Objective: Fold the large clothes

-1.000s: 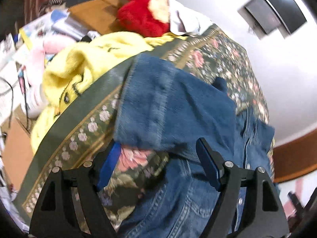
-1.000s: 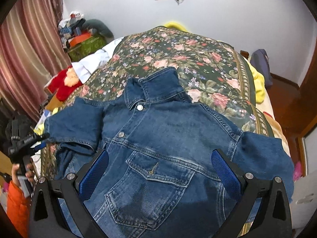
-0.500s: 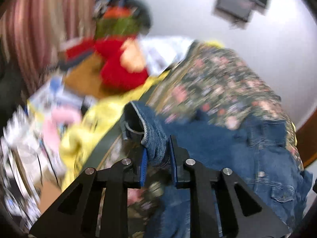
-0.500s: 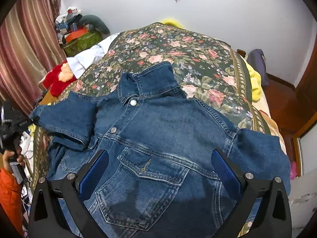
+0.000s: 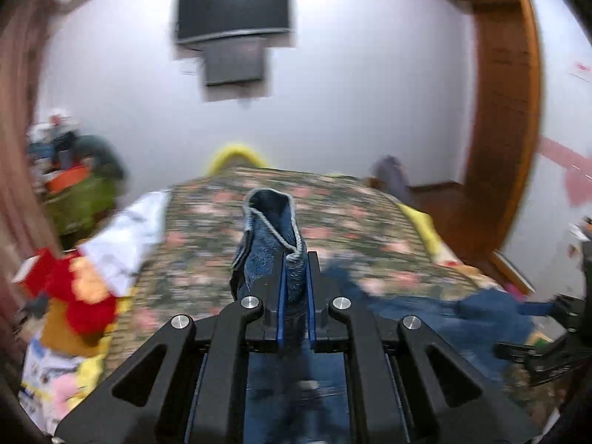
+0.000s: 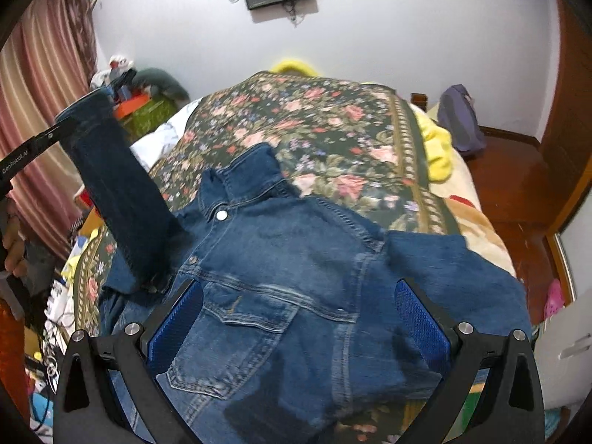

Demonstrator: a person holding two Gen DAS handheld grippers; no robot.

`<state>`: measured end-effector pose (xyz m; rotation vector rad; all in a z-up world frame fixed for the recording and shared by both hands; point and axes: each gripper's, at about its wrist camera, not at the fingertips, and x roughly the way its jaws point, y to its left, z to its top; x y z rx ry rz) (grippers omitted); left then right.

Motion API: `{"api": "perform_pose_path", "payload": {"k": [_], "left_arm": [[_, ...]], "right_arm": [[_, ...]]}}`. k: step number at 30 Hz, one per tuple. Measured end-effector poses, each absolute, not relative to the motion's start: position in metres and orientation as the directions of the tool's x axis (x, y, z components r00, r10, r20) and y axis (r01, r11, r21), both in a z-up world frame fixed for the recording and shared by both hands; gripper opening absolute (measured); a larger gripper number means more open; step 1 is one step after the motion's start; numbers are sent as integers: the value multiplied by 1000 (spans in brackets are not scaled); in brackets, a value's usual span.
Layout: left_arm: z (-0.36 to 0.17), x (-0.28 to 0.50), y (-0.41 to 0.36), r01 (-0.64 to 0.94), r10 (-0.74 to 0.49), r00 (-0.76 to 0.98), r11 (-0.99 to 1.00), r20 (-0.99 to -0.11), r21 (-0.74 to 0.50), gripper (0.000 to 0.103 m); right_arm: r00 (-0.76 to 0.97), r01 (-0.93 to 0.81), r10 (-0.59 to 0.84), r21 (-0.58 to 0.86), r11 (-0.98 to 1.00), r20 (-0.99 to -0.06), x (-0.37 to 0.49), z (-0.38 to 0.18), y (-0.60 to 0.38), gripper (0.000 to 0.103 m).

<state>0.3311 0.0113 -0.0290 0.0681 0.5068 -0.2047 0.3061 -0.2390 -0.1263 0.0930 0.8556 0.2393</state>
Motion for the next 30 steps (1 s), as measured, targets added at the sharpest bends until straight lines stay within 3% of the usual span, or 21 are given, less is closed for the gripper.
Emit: {"api": "perform_pose_path", "payload": {"k": [4, 10, 12, 15, 17, 19, 23, 27, 30], "left_arm": [[-69, 347, -51, 351, -263, 755, 936, -601, 32, 8], [-143, 345, -105, 494, -351, 526, 868, -775, -58, 8], [-157, 336, -113, 521, -353, 484, 851, -801, -60, 14], [-157, 326, -110, 537, -367, 477, 841, -799, -65, 34], [-144, 324, -91, 512, -365, 520, 857, -772, -61, 56], [-130, 325, -63, 454, -328, 585, 890, -741, -36, 66], [-121, 335, 0, 312, -194, 673, 949, -714, 37, 77], [-134, 343, 71, 144, -16, 686, 983, -727, 115, 79], [-155, 345, 123, 47, 78, 649, 989, -756, 143, 79]], "right_arm": [[637, -141, 256, 217, 966, -727, 301, -123, -264, 103], [629, -128, 275, 252, 959, -728, 292, -124, -277, 103], [610, -127, 270, 245, 961, -745, 295, -130, -275, 103], [579, -137, 296, 267, 954, -760, 301, -137, -270, 103], [559, -140, 319, 292, 946, -765, 309, -142, -267, 103], [547, -130, 331, 312, 941, -769, 320, -145, -262, 103], [513, -127, 380, 370, 920, -770, 345, -154, -254, 103], [421, -101, 429, 429, 898, -799, 375, -179, -242, 102], [346, -78, 420, 421, 904, -839, 389, -200, -233, 89]]}}
